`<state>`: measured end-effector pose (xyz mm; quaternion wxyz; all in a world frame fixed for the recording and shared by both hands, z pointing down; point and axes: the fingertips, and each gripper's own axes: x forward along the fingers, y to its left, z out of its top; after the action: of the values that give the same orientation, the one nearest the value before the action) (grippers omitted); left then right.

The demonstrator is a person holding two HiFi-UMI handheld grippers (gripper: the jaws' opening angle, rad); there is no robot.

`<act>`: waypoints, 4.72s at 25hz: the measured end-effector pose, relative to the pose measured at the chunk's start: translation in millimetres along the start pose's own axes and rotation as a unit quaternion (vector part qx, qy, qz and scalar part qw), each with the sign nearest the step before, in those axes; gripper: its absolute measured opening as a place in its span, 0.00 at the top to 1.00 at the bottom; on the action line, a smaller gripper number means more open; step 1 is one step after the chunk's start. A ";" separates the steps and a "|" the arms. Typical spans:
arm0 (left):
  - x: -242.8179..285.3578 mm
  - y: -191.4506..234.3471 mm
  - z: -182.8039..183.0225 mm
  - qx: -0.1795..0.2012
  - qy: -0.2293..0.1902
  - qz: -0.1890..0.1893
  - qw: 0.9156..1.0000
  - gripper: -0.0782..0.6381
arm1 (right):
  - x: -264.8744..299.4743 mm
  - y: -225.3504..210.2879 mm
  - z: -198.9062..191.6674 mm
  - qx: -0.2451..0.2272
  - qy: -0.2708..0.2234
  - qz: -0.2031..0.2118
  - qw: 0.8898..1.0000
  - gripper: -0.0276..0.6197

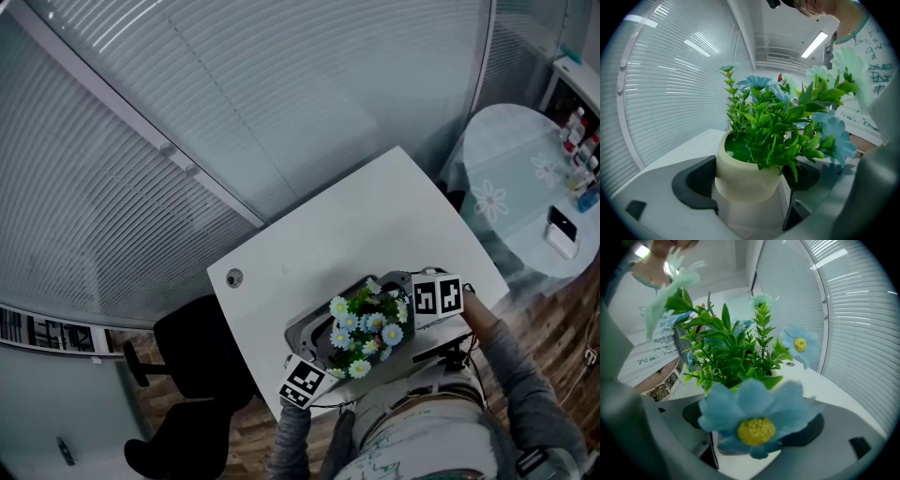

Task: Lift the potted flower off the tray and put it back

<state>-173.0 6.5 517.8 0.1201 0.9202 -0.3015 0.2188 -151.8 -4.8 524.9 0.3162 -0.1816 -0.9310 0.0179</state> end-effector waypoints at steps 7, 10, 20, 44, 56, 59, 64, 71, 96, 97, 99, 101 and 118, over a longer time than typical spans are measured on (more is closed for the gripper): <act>-4.5 -2.5 12.0 0.000 -0.001 0.004 1.000 0.27 | -9.6 2.4 9.4 -0.005 0.004 0.002 1.000 0.38; -4.9 -2.3 14.4 0.002 0.000 0.003 1.000 0.27 | -11.7 2.1 10.9 -0.005 0.004 0.001 1.000 0.38; -8.0 -0.9 17.4 0.005 0.000 0.005 1.000 0.27 | -12.7 1.2 14.3 -0.008 0.008 -0.001 1.000 0.38; -10.7 -4.1 25.4 0.007 0.009 0.006 1.000 0.27 | -18.8 -0.1 17.7 -0.021 0.011 -0.008 1.000 0.38; -1.2 -9.3 29.9 0.004 0.009 0.007 1.000 0.27 | -28.9 4.5 13.1 -0.015 0.011 0.001 1.000 0.38; 3.5 -9.5 32.2 0.008 0.009 0.010 1.000 0.27 | -32.5 3.7 9.7 -0.016 0.011 0.001 1.000 0.38; 13.0 -8.5 38.1 0.008 0.012 0.011 1.000 0.27 | -42.2 -1.4 4.8 -0.018 0.012 0.000 1.000 0.38; 37.7 -6.5 52.7 0.021 0.008 0.009 1.000 0.27 | -63.5 -10.1 -10.0 -0.017 0.017 -0.006 1.000 0.38; 129.3 -34.2 88.6 0.028 0.011 0.010 0.999 0.27 | -141.3 -14.9 -75.4 -0.026 0.031 -0.016 0.999 0.38; 138.1 -34.9 91.8 0.029 0.013 0.008 0.999 0.27 | -148.0 -17.1 -81.6 -0.024 0.030 -0.018 0.999 0.38; 154.4 -36.7 97.5 0.030 0.018 0.002 0.999 0.27 | -160.3 -20.7 -93.4 -0.019 0.026 -0.021 0.999 0.38; 162.9 -36.8 100.5 0.034 0.020 -0.003 0.999 0.27 | -166.6 -23.0 -99.4 -0.015 0.024 -0.025 0.999 0.38; 175.8 -29.9 92.1 0.044 0.031 -0.025 0.998 0.27 | -163.2 -31.9 -113.5 0.001 0.035 -0.042 0.999 0.38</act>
<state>2.6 -90.7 518.0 0.0939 0.9247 -0.2649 0.2568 25.1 -100.9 525.3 0.3489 -0.1427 -0.9262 -0.0007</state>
